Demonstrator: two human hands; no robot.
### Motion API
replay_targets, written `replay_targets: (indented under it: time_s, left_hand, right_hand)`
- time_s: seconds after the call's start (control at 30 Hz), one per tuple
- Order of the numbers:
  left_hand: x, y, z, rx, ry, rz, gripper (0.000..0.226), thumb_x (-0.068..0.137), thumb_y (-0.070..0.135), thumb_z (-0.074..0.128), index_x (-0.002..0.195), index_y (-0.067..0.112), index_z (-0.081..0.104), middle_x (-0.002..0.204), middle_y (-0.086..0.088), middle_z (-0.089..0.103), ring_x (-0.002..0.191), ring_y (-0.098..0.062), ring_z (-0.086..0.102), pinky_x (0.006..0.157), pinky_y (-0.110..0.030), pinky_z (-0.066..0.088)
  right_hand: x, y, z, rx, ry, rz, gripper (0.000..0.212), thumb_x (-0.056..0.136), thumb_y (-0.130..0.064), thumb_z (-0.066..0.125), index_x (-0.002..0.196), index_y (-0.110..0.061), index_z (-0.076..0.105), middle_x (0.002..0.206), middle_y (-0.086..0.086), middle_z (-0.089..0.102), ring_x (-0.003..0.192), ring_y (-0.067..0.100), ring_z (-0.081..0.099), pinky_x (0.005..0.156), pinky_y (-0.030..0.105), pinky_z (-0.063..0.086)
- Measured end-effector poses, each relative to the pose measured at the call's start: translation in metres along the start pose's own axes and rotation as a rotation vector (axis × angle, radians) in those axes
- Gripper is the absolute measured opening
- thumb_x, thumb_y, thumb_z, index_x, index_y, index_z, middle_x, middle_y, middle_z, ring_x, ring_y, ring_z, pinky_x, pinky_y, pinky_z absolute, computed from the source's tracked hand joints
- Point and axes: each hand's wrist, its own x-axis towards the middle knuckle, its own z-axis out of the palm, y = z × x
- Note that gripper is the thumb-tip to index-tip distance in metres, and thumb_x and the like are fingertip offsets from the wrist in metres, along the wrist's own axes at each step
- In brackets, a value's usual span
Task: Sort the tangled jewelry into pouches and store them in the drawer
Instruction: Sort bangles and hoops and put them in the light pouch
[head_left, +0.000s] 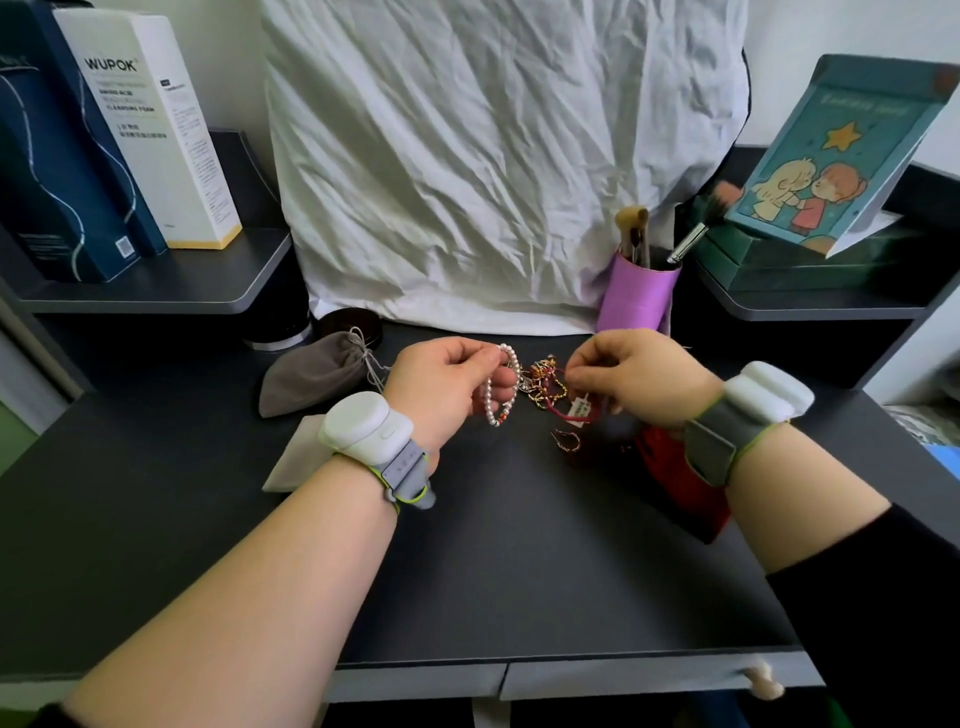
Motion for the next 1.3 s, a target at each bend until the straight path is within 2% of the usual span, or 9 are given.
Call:
replay_targets:
  time_s: [0.17, 0.37, 0.47, 0.63, 0.8, 0.87, 1.0, 1.13, 1.3]
  left_hand:
    - [0.005, 0.002, 0.003, -0.088, -0.077, -0.085, 0.015, 0.095, 0.01, 0.052, 0.086, 0.006, 0.064, 0.074, -0.009, 0.068, 0.064, -0.019, 0.067, 0.06, -0.025, 0.055]
    - [0.011, 0.004, 0.003, -0.139, -0.123, -0.139, 0.016, 0.089, 0.019, 0.062, 0.09, 0.004, 0.066, 0.07, -0.008, 0.07, 0.066, -0.021, 0.066, 0.062, -0.029, 0.055]
    - [0.016, 0.004, 0.002, -0.076, -0.13, -0.124, 0.007, 0.086, 0.009, 0.064, 0.088, 0.003, 0.065, 0.065, -0.005, 0.068, 0.06, -0.017, 0.065, 0.057, -0.026, 0.053]
    - [0.029, 0.01, -0.003, -0.077, -0.061, -0.078, 0.006, 0.087, 0.005, 0.062, 0.082, 0.006, 0.064, 0.061, -0.003, 0.066, 0.053, -0.014, 0.063, 0.052, -0.024, 0.052]
    - [0.044, 0.011, -0.013, -0.118, 0.065, 0.001, 0.005, 0.087, 0.006, 0.063, 0.082, 0.008, 0.065, 0.066, -0.006, 0.065, 0.053, -0.014, 0.063, 0.052, -0.023, 0.051]
    - [0.049, 0.008, -0.016, -0.136, 0.107, 0.025, 0.005, 0.086, 0.006, 0.064, 0.082, 0.008, 0.066, 0.068, -0.006, 0.065, 0.054, -0.014, 0.062, 0.053, -0.024, 0.052]
    - [0.056, -0.002, -0.022, -0.155, 0.177, 0.056, 0.003, 0.086, 0.007, 0.064, 0.084, 0.008, 0.065, 0.07, -0.006, 0.065, 0.057, -0.015, 0.062, 0.056, -0.025, 0.052]
    - [0.059, -0.01, -0.025, -0.153, 0.195, 0.074, 0.002, 0.086, 0.006, 0.065, 0.084, 0.008, 0.066, 0.068, -0.004, 0.066, 0.057, -0.014, 0.063, 0.055, -0.024, 0.054]
    - [0.061, -0.012, -0.027, -0.156, 0.206, 0.084, 0.002, 0.084, 0.005, 0.066, 0.085, 0.006, 0.066, 0.069, -0.007, 0.066, 0.058, -0.016, 0.062, 0.056, -0.025, 0.054]
  right_hand:
    - [0.005, -0.017, 0.001, 0.129, 0.035, -0.058, 0.01, 0.083, -0.012, 0.067, 0.075, -0.016, 0.064, 0.061, 0.004, 0.066, 0.047, 0.018, 0.058, 0.041, 0.021, 0.048]
    - [0.013, -0.019, 0.015, -0.048, 0.115, -0.146, 0.008, 0.083, -0.021, 0.064, 0.076, -0.023, 0.06, 0.061, -0.008, 0.061, 0.044, -0.004, 0.053, 0.057, 0.025, 0.048]
    - [0.017, -0.017, 0.017, 0.011, 0.124, -0.146, 0.01, 0.084, -0.022, 0.065, 0.075, -0.024, 0.06, 0.058, -0.009, 0.06, 0.042, 0.001, 0.052, 0.054, 0.026, 0.047]
    - [0.02, -0.006, 0.011, 0.167, 0.133, -0.08, 0.014, 0.085, -0.02, 0.065, 0.071, -0.019, 0.064, 0.058, 0.003, 0.066, 0.044, 0.015, 0.053, 0.045, 0.025, 0.044]
    - [0.025, 0.0, 0.018, 0.065, 0.129, -0.065, 0.013, 0.08, -0.017, 0.068, 0.069, -0.023, 0.067, 0.057, -0.006, 0.065, 0.045, 0.006, 0.056, 0.048, 0.025, 0.049]
    - [0.03, -0.002, 0.024, -0.077, 0.112, -0.088, 0.007, 0.079, -0.02, 0.069, 0.076, -0.026, 0.07, 0.069, -0.009, 0.066, 0.058, 0.001, 0.058, 0.063, 0.021, 0.048]
    - [0.041, -0.007, 0.038, -0.259, 0.04, -0.142, 0.019, 0.083, -0.023, 0.065, 0.101, -0.024, 0.071, 0.102, -0.002, 0.06, 0.098, 0.014, 0.055, 0.088, 0.024, 0.04]
    - [0.047, -0.002, 0.052, -0.346, -0.016, -0.166, 0.029, 0.089, -0.026, 0.057, 0.117, -0.029, 0.065, 0.111, -0.001, 0.053, 0.111, 0.018, 0.047, 0.095, 0.027, 0.037]
    - [0.047, 0.002, 0.054, -0.421, -0.017, -0.173, 0.023, 0.088, -0.029, 0.058, 0.109, -0.03, 0.068, 0.102, -0.004, 0.045, 0.11, 0.02, 0.042, 0.094, 0.034, 0.04]
